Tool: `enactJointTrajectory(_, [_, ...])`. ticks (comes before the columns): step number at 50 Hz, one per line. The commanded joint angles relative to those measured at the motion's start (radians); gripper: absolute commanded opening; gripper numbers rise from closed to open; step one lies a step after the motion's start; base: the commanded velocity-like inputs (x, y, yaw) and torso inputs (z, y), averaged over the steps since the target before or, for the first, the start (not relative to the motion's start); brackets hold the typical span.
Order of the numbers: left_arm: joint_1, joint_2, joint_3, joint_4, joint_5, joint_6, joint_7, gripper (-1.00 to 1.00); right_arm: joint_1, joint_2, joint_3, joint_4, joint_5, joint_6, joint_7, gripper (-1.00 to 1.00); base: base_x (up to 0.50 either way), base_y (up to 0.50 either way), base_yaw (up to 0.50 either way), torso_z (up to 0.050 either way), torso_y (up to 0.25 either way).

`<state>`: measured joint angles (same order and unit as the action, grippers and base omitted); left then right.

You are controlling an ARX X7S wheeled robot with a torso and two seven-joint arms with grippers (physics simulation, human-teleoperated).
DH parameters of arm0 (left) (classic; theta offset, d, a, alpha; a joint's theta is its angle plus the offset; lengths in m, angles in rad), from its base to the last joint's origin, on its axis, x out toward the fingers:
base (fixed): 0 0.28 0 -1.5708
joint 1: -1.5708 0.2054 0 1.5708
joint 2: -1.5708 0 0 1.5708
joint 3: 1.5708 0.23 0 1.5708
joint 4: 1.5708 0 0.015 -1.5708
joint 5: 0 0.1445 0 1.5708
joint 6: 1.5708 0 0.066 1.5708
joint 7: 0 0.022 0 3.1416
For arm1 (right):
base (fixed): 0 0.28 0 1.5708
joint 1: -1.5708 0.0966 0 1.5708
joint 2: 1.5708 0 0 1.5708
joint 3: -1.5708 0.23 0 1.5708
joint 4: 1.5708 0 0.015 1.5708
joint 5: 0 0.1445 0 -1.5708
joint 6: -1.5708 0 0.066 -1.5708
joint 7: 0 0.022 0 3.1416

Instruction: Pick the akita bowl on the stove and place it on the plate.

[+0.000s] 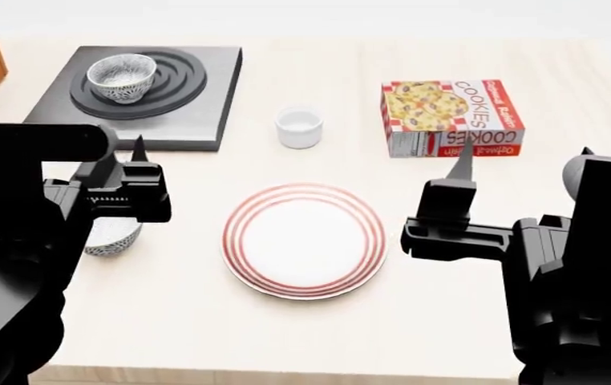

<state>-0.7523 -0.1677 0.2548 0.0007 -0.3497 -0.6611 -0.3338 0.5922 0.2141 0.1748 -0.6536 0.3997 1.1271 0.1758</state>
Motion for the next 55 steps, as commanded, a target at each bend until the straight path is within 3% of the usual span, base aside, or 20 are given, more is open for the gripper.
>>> enactJointTrajectory(1, [-0.006, -0.004, 0.002, 0.006, -0.009, -0.007, -0.005, 1.00, -0.012, 0.007, -0.009, 0.029, -0.003, -0.038, -0.006, 1.00, 0.18, 0.00, 0.00, 0.000, 0.000])
enactJointTrajectory(55, [-0.009, -0.018, 0.020, -0.002, -0.037, 0.006, -0.019, 1.00, 0.020, 0.010, 0.000, -0.025, 0.052, 0.044, 0.042, 1.00, 0.22, 0.00, 0.00, 0.000, 0.000])
